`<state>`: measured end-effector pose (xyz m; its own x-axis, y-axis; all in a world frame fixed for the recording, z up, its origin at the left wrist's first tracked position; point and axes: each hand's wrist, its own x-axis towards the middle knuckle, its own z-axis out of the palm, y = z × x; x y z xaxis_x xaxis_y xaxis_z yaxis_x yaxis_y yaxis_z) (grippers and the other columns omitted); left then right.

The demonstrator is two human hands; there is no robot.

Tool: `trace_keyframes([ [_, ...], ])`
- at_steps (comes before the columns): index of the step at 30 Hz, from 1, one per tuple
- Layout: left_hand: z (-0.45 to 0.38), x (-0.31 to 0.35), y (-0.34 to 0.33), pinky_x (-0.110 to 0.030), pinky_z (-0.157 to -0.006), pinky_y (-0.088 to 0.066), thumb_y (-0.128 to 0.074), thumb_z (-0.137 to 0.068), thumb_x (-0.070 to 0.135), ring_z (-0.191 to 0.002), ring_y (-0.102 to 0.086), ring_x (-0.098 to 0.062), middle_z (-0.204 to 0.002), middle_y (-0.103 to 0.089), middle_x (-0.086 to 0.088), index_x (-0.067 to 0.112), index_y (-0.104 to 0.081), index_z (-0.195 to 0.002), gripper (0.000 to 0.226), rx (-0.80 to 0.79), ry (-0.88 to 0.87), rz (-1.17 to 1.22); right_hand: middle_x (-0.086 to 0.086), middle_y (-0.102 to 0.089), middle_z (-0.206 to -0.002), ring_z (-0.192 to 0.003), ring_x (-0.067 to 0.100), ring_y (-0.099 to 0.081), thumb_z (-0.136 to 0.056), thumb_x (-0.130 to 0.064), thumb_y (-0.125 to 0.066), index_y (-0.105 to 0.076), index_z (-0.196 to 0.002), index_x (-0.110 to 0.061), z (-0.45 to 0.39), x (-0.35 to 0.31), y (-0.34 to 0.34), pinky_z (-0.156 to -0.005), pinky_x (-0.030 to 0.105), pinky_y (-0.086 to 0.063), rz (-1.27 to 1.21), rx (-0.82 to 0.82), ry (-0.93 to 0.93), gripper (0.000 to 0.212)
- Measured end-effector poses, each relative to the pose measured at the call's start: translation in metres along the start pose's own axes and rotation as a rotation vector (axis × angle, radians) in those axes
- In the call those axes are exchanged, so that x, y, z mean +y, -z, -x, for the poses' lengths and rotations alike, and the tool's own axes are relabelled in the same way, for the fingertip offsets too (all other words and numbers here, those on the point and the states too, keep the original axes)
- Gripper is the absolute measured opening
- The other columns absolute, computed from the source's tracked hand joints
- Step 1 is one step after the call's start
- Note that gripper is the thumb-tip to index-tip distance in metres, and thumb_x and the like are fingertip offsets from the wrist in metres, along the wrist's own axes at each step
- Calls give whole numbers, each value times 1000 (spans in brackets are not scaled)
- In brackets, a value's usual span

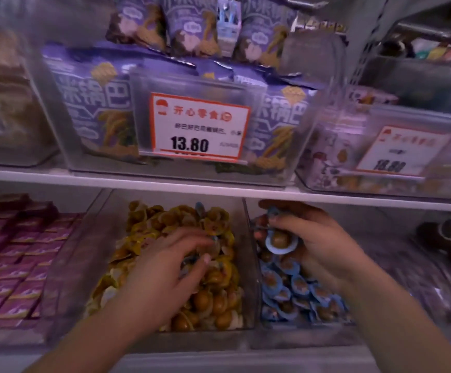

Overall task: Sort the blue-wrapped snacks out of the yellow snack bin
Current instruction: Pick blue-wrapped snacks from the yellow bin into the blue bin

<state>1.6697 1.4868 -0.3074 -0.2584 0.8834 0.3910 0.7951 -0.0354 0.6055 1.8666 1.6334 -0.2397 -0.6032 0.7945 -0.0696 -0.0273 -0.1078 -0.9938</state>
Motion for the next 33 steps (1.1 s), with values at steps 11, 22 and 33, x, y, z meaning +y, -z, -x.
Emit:
trace_keyframes([
  [11, -4, -31, 17, -28, -81, -48, -61, -76, 58, -90, -56, 0, -92, -61, 24, 44, -59, -102, 29, -285, 20, -321, -10, -73, -97, -90, -8, -64, -92, -17, -65, -74, -97, -27, -17, 12, 55, -74, 3, -43, 746, 212, 198, 14],
  [22, 5, -40, 39, -40, -73, -51, -64, -82, 31, -86, -61, -32, -97, -62, -6, 21, -60, -97, 18, -57, 161, -584, 4, -56, -121, -112, 28, -56, -91, -23, -52, -51, -129, -26, -17, 54, -90, -88, 39, -51, 1426, -374, 450, 38],
  [33, 12, -51, 34, -35, -98, -33, -42, -84, 68, -109, -49, -16, -114, -61, 13, 35, -59, -114, 47, -309, 27, -604, -3, -51, -126, -117, 23, -52, -79, -49, -67, -49, -129, -35, -47, 80, -96, -94, 31, -44, 1521, -529, 328, 55],
])
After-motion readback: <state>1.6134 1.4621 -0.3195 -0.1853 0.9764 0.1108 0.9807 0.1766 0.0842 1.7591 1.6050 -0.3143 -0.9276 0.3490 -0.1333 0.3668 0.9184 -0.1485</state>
